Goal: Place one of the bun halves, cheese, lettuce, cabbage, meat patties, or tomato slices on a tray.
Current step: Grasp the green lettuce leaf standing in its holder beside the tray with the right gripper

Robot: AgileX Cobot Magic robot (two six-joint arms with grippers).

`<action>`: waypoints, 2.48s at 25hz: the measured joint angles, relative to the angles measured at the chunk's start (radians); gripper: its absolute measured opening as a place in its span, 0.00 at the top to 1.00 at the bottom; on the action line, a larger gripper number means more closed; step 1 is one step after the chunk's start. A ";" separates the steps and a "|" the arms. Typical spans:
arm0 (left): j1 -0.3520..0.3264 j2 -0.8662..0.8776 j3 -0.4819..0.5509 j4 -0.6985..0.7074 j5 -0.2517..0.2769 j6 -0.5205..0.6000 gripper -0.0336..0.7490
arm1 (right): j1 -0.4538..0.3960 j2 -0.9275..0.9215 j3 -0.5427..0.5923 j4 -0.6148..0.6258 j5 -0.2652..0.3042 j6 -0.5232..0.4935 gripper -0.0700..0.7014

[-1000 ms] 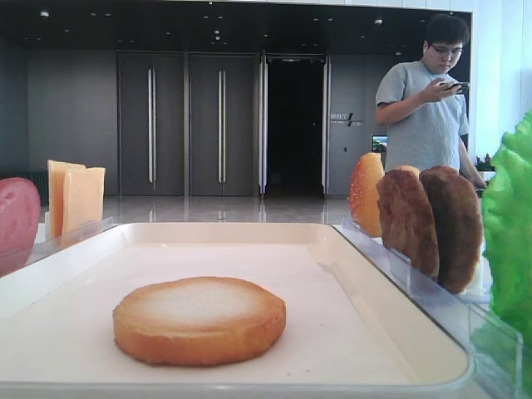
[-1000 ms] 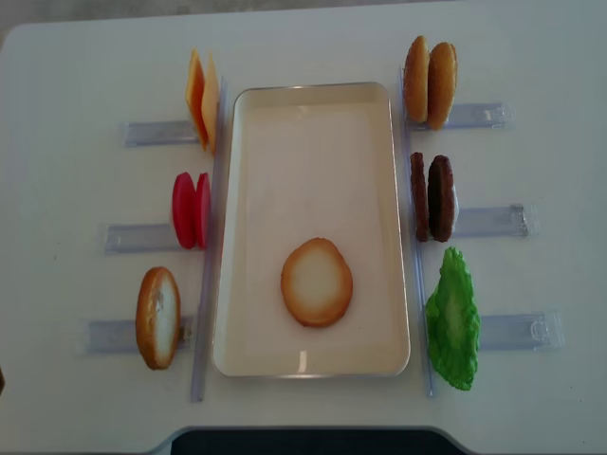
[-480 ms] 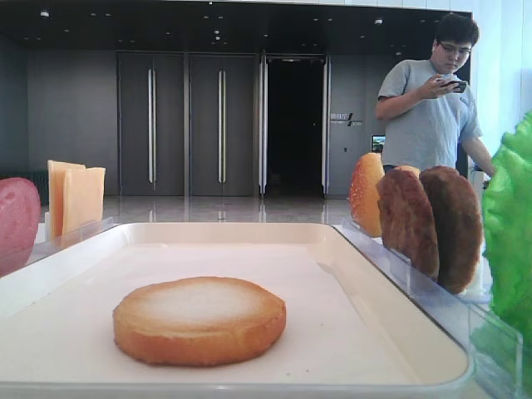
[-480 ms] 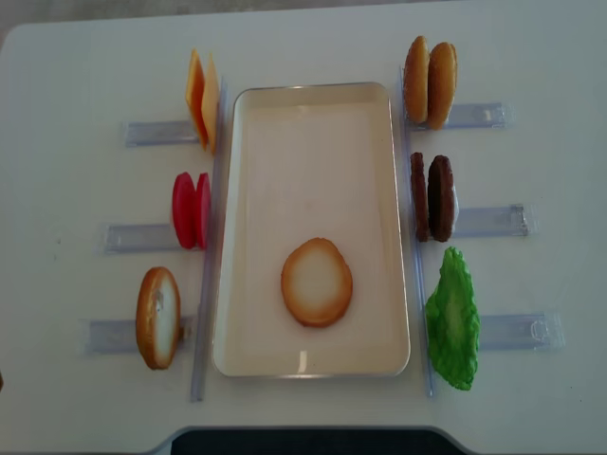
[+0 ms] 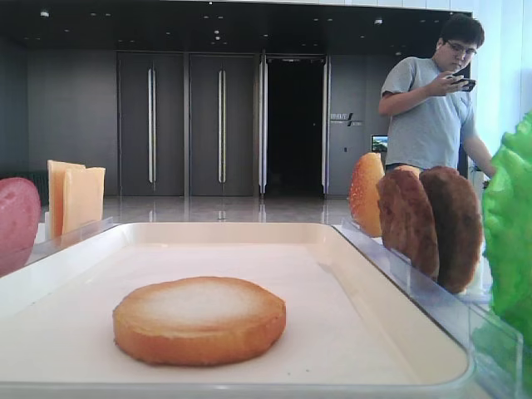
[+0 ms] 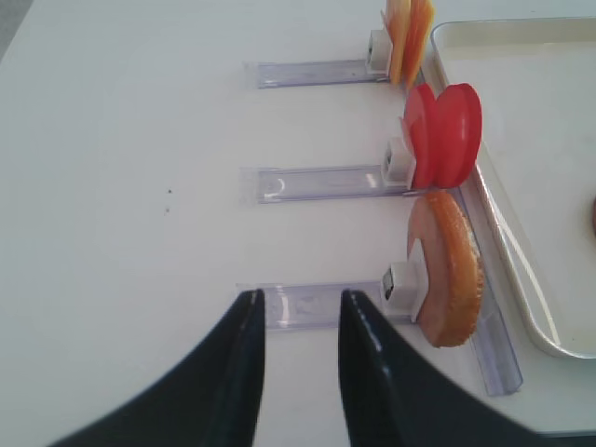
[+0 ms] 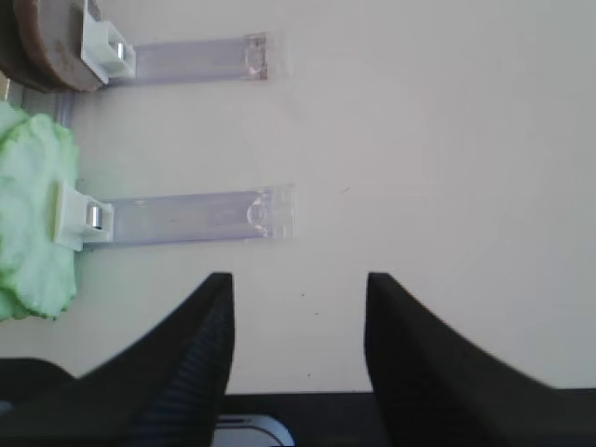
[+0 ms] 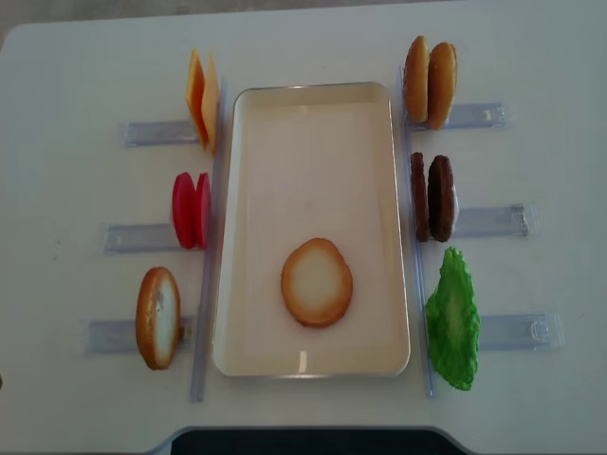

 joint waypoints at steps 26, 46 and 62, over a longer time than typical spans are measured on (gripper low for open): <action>0.000 0.000 0.000 0.009 0.000 0.000 0.69 | 0.019 0.455 -0.182 0.170 0.001 -0.037 0.37; 0.000 0.000 0.000 0.009 0.000 0.000 0.75 | 0.527 0.647 -0.289 0.108 -0.061 0.281 0.37; 0.000 0.000 0.000 0.009 0.000 0.000 0.75 | 0.542 0.827 -0.300 0.098 -0.109 0.294 0.37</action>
